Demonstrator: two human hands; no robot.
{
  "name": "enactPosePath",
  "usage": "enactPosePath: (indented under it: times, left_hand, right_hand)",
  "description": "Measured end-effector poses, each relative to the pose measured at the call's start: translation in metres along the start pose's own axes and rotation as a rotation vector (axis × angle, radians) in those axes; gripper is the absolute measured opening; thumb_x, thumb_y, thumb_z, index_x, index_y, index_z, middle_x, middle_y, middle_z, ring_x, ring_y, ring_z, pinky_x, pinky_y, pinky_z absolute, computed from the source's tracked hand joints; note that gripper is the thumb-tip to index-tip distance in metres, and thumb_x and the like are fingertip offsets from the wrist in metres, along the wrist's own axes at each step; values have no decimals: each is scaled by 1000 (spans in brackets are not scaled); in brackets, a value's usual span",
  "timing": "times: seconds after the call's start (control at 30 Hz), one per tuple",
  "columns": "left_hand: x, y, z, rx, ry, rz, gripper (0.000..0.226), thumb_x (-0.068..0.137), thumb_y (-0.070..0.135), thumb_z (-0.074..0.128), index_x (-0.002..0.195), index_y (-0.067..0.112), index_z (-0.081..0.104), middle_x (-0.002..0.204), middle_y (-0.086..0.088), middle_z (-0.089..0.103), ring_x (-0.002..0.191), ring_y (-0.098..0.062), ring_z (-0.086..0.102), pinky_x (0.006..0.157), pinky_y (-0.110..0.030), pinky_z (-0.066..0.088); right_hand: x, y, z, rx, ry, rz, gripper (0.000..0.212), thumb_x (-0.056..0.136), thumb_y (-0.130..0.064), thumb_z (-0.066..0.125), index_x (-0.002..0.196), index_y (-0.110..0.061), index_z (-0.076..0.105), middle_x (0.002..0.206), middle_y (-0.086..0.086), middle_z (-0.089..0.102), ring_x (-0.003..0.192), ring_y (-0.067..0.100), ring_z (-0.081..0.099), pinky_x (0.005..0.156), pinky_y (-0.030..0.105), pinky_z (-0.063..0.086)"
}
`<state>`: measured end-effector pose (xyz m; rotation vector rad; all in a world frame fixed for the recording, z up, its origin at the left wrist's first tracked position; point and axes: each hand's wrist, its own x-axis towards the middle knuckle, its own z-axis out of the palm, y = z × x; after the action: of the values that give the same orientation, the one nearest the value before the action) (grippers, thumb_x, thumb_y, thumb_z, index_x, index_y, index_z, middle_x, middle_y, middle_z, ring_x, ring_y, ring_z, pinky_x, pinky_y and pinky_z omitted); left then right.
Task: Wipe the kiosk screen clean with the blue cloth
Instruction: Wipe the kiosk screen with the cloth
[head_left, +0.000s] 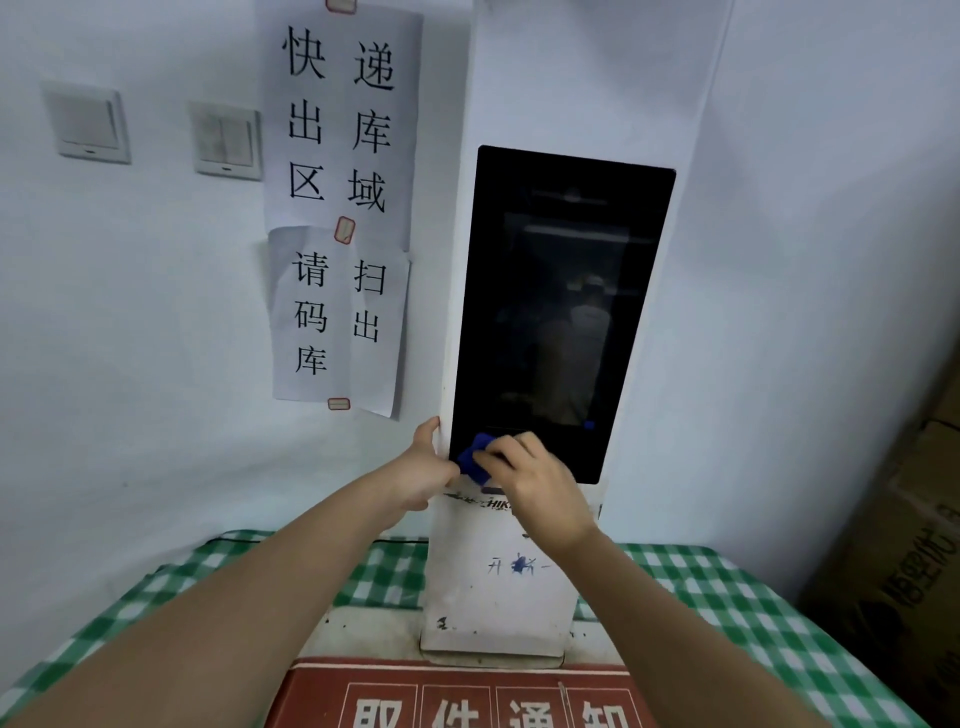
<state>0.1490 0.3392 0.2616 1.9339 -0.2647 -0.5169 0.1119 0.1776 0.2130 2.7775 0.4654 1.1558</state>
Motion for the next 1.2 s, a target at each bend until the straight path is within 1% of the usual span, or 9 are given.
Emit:
enactPosePath:
  times: [0.1, 0.17, 0.33, 0.5, 0.63, 0.83, 0.97, 1.07, 1.2]
  left_hand:
    - [1, 0, 0, 0, -1, 12, 79, 89, 7, 45, 151, 36, 4, 105, -5, 52, 95, -20, 46, 90, -33, 45]
    - [1, 1, 1, -11, -6, 18, 79, 90, 6, 44, 151, 36, 5, 98, -5, 52, 91, -20, 45, 85, -31, 43]
    - [2, -3, 0, -15, -3, 11, 82, 88, 4, 44, 150, 39, 5, 94, -5, 50, 92, -20, 46, 84, -31, 42]
    - [0, -4, -1, 12, -18, 0, 85, 87, 1, 46, 151, 39, 5, 107, -10, 54, 106, -22, 49, 93, -35, 44]
    - [-2, -2, -3, 14, -11, -15, 85, 88, 2, 47, 152, 34, 3, 140, -20, 48, 109, -23, 49, 95, -35, 44]
    - [3, 0, -1, 5, -16, 0, 82, 87, 3, 45, 151, 35, 5, 100, -5, 50, 99, -20, 48, 90, -33, 45]
    - [5, -1, -1, 20, -1, -9, 82, 87, 3, 45, 152, 35, 6, 113, -10, 56, 110, -22, 53, 92, -34, 45]
    - [3, -1, -2, 12, -1, -8, 82, 87, 3, 46, 152, 35, 7, 106, -7, 54, 109, -21, 52, 96, -36, 44]
    - [2, -1, -5, 15, 4, -3, 81, 87, 3, 46, 152, 32, 7, 100, -6, 54, 105, -21, 53, 93, -34, 46]
  right_hand:
    - [18, 5, -12, 0, 160, 139, 55, 60, 13, 74, 112, -5, 68, 103, 8, 64, 87, 24, 50, 52, 28, 48]
    - [23, 5, -11, -11, 205, 203, 58, 59, 14, 75, 113, -5, 68, 105, 9, 64, 89, 23, 47, 51, 26, 47]
    - [8, -11, 12, 37, 47, 130, 61, 50, 13, 77, 107, -6, 68, 101, 5, 62, 83, 24, 49, 49, 28, 49]
    - [-5, -8, 15, -4, -133, -79, 48, 53, 4, 82, 99, -7, 70, 90, 5, 60, 76, 24, 53, 48, 30, 49]
    - [17, -3, -7, -20, -3, -40, 58, 53, 10, 78, 108, -6, 69, 98, 6, 63, 81, 25, 57, 55, 28, 49]
    - [29, -11, -3, -33, 75, 72, 63, 48, 14, 77, 108, -4, 68, 102, 8, 64, 82, 27, 57, 54, 29, 51]
    - [13, -18, 10, -1, -26, 36, 52, 51, 7, 79, 99, -8, 70, 94, 4, 63, 76, 24, 54, 49, 26, 47]
    - [5, -16, 12, -37, -94, -50, 39, 54, -1, 82, 91, -11, 71, 87, 2, 60, 74, 21, 51, 47, 26, 44]
    - [21, -12, -7, -42, -9, -45, 53, 51, 5, 80, 102, -9, 71, 92, 4, 63, 75, 24, 56, 51, 27, 45]
